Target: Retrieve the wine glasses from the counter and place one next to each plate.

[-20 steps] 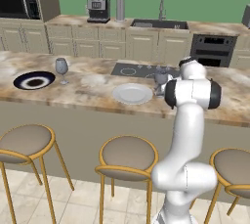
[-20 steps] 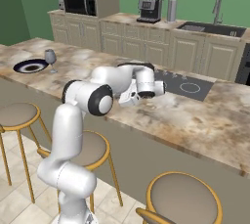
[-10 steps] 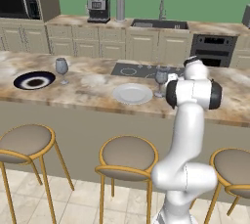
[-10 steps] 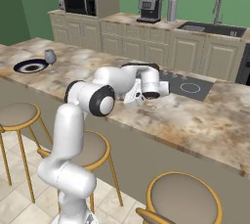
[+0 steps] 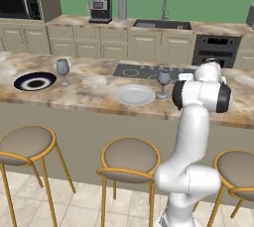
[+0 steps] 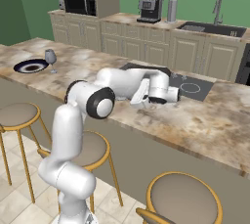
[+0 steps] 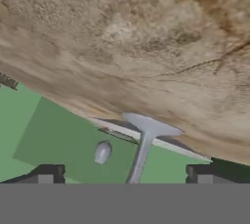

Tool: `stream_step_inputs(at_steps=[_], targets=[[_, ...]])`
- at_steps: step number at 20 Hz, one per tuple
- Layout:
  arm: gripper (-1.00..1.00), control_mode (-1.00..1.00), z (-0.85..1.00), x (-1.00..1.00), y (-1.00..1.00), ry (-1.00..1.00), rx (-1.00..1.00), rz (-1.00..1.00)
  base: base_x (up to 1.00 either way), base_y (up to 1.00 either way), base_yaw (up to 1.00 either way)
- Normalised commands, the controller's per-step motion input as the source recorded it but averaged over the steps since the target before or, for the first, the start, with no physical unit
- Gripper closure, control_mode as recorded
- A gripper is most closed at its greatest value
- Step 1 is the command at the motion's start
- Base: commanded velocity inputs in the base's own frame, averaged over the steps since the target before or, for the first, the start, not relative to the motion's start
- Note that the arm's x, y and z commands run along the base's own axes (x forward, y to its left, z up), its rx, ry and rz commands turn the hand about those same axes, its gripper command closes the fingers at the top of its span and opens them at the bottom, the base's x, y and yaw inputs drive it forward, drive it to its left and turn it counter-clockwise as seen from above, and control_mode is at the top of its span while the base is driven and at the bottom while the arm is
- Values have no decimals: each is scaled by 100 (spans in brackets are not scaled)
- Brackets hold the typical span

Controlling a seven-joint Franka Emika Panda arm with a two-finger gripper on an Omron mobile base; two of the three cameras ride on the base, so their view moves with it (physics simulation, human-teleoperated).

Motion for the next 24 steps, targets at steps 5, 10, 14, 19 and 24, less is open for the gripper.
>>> stream_step_inputs(at_steps=[5, 10, 14, 19, 24], targets=[[-100, -100, 70, -88, 5, -22, 1, -22, 0, 0, 0], [-100, -100, 90, -86, 46, -33, -2, -9, 0, 0, 0], [-100, -100, 100, -76, 53, -28, -2, -2, 0, 0, 0], [-100, -100, 100, -83, 47, -23, 0, 0, 0, 0, 0], [-100, -100, 99, -98, 46, -25, 0, 1, 0, 0, 0]])
